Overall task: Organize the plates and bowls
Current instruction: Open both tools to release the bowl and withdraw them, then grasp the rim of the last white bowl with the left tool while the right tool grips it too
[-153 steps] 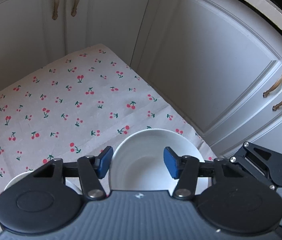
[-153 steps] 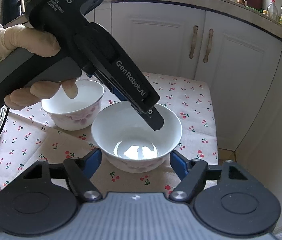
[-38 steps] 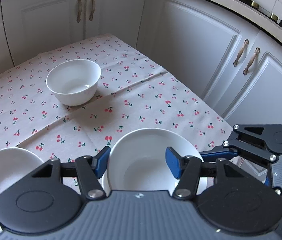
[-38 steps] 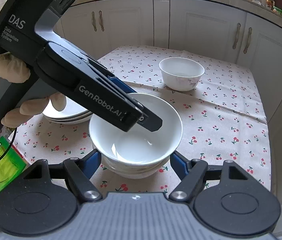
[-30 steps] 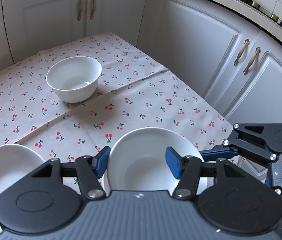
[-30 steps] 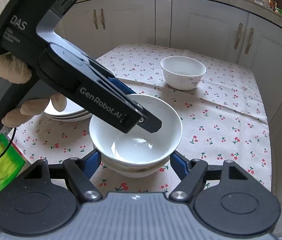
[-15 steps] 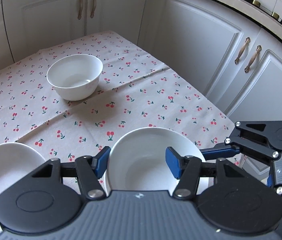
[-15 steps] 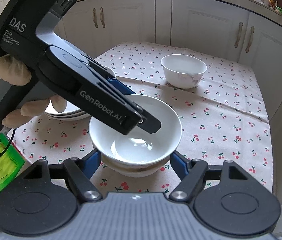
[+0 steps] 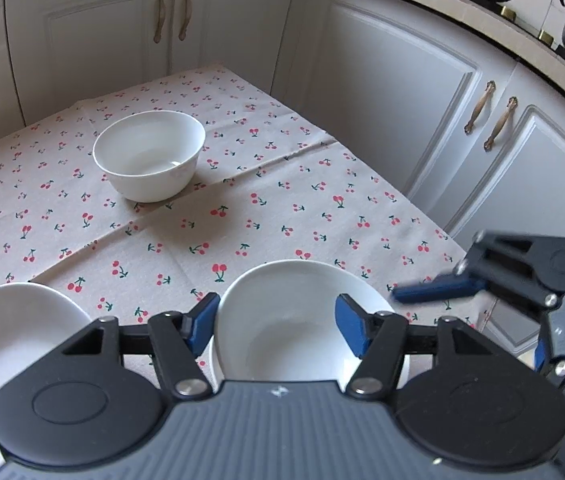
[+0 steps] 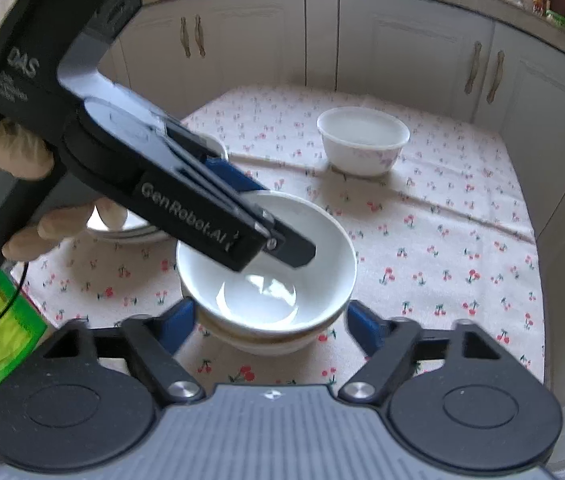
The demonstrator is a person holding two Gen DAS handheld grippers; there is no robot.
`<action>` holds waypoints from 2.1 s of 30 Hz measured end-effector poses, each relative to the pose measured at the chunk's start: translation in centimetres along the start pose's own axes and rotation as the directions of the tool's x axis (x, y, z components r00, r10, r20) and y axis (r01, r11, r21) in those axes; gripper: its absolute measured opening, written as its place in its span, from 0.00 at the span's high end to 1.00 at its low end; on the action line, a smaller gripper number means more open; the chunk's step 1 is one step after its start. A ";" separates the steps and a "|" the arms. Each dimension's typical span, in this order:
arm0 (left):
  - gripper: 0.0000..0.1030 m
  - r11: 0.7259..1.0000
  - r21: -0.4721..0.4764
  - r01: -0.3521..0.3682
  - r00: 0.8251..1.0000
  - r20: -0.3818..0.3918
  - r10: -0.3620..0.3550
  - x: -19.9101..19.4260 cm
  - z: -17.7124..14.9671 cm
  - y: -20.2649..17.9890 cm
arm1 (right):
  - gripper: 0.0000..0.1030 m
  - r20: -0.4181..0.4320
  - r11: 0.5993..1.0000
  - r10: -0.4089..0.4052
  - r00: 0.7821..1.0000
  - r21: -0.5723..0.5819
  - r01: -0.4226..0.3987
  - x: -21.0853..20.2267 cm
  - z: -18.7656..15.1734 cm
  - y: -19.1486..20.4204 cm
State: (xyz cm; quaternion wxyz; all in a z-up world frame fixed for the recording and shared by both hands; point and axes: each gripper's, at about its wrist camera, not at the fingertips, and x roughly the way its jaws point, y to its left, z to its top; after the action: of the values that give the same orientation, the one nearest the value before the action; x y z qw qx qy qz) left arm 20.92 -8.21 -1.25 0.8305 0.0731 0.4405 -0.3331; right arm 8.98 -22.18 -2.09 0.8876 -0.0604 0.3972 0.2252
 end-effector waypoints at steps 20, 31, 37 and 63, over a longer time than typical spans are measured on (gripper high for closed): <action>0.29 1.000 -0.018 -0.025 0.999 0.035 0.026 -2.6 -4.1 2.7 | 0.00 0.059 0.996 -0.019 0.998 0.089 0.014 -2.7 -0.7 -2.4; 0.16 0.999 0.007 -0.040 0.992 0.121 0.038 -3.8 0.3 3.9 | 0.00 0.105 0.997 -0.072 0.992 -0.007 0.073 -2.9 2.8 -3.8; 0.13 0.995 -0.049 -0.082 0.987 0.134 0.088 -1.4 5.1 7.1 | 0.00 0.118 0.997 -0.058 0.991 -0.045 0.064 -0.2 6.3 -6.6; 0.42 0.989 -0.142 -0.043 0.999 -0.015 0.041 10.8 12.1 13.5 | 0.20 -0.026 0.981 0.004 1.000 -0.192 -0.009 15.8 12.7 -10.7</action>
State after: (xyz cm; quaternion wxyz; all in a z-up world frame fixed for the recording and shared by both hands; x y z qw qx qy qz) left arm 41.76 -8.15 -4.72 0.8377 0.0248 0.4666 -0.2826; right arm 31.61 -22.51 -5.80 0.8718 -0.1474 0.3853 0.2643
